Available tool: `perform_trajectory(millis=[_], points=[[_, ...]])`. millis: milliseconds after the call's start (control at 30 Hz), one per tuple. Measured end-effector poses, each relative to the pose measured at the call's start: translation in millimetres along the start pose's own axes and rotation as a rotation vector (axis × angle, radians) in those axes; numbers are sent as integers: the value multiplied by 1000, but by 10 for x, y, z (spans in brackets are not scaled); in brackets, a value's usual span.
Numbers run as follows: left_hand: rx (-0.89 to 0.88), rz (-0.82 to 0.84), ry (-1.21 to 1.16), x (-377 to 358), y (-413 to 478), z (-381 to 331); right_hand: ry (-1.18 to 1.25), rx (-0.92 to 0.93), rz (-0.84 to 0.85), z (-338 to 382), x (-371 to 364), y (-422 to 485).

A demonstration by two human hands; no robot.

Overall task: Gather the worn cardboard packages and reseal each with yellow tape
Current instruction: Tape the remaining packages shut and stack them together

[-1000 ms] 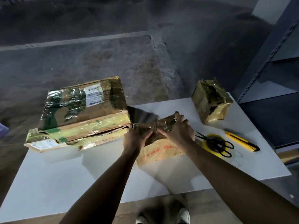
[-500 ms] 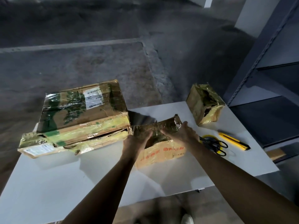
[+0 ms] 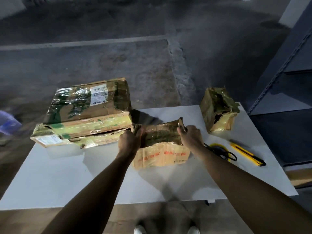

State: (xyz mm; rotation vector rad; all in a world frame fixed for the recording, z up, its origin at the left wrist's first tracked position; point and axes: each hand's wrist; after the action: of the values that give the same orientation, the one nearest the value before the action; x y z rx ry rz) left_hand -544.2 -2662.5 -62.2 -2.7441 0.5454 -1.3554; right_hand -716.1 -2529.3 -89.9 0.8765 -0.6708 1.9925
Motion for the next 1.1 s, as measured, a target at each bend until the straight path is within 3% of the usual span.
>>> perform_trajectory(millis=[200,367,467,567,700,967,1100], points=[[-43,-259,34,499,84,-346,237,-77,154,-134,-13,120],[-116,-210,15,393,-178,-414,189,-6,311,-93,-84,-12],[-101,-148,-112,306,-187,-390,154,21,227,-5,-36,27],[81,-7,-51,274,-167,-315,247,113,264,216,171,23],[192,269,-346,231,-184,-236,443,-17,359,419,470,-59],[-21,150,-281,147,60,-245,442,-86,287,505,265,-57],[-21,61,-19,181,23,-219,274,-117,102,506,11,-186]])
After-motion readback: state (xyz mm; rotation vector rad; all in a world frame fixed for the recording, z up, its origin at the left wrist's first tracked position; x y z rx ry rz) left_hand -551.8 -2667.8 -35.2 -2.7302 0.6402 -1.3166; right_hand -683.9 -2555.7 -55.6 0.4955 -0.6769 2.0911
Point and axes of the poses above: each hand's wrist, its own y-axis towards the middle knuckle, its own x-axis out of the back of the hand, z = x × y, and after that the axes turned 4 degrees about -z, right-handed
